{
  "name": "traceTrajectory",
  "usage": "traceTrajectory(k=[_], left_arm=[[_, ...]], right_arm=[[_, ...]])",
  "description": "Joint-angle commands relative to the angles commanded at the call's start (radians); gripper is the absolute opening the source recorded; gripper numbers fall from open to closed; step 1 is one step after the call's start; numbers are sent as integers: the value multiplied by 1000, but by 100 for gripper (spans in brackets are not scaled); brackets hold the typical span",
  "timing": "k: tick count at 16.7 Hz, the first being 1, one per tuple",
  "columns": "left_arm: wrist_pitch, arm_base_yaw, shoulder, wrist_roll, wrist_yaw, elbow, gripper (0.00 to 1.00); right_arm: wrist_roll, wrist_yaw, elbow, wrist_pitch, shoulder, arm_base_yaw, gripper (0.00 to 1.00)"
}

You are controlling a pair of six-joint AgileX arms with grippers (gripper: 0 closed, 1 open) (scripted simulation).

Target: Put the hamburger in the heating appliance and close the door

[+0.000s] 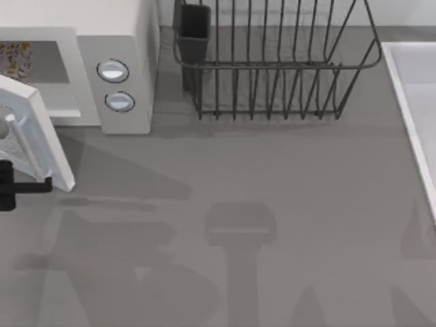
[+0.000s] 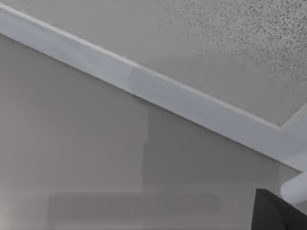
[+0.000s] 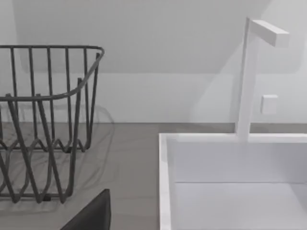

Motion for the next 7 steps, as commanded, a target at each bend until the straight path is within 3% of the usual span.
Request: traceTrajectory(k=[7], left_arm=[[110,-21,270,-5,-7,153,0]], right_arm=[[0,0,0,0,0,0,100]])
